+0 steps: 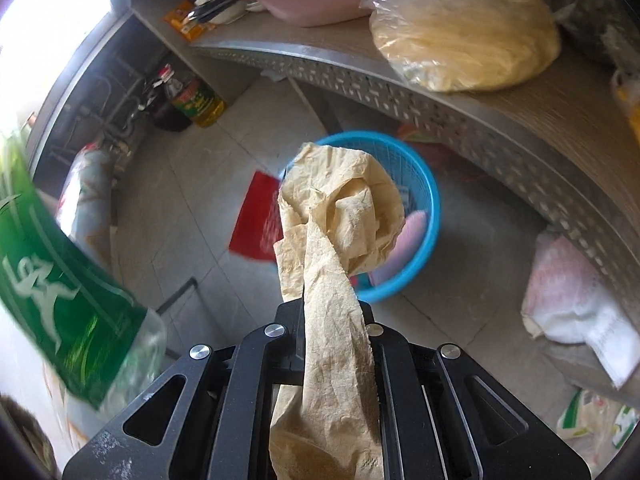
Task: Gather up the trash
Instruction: 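Carry the bottle and cloth to the blue wastebasket with both tools, then open both tools to drop the cloth and bottle into the wastebasket, then move both tools back toward the table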
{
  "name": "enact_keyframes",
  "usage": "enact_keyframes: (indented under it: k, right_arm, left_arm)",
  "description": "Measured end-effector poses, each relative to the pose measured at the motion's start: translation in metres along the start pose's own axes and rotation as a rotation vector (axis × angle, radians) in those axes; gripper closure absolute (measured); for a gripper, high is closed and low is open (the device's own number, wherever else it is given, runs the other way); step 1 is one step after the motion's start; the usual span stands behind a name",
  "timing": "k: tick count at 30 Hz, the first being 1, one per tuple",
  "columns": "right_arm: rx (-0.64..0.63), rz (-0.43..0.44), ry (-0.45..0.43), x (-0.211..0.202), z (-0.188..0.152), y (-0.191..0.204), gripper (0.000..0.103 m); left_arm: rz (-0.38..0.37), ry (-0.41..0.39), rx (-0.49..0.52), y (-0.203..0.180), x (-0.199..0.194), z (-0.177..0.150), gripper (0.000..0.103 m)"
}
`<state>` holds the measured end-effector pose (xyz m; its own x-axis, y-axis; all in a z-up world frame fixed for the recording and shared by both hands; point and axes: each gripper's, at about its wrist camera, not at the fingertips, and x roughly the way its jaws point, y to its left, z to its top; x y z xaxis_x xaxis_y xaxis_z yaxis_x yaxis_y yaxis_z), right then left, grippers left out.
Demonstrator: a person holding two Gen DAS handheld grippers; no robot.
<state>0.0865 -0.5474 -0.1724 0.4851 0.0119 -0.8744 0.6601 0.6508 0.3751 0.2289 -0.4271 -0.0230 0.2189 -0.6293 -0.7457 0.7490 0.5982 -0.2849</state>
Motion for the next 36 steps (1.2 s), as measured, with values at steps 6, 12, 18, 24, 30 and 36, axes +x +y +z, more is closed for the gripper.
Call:
enact_keyframes:
  k: [6,12,18,24,30,36]
  right_arm:
    - [0.104,-0.041,0.051,0.083,0.028,-0.025,0.032]
    - [0.197,-0.075,0.085,0.108,0.007,-0.054,0.032]
    - [0.141,-0.131,0.011,0.082,-0.016,-0.048,0.032]
    - [0.108,-0.132,-0.021,0.060,-0.027,-0.036,0.032]
    - [0.063,-0.127,-0.030,0.041,-0.043,-0.024,0.032]
    - [-0.002,-0.133,-0.013,0.012,-0.087,-0.024,0.032]
  left_arm:
    - [0.082,0.092,0.028,0.004,0.070,0.010,0.021]
    - [0.055,0.169,-0.042,0.028,0.083,-0.003,0.021]
    - [0.053,0.137,-0.015,0.030,0.058,-0.009,0.021]
    - [0.045,0.074,-0.002,0.033,0.010,-0.015,0.021]
    - [0.060,0.029,0.019,0.040,-0.048,-0.032,0.021]
    - [0.058,-0.043,0.009,0.058,-0.115,-0.060,0.021]
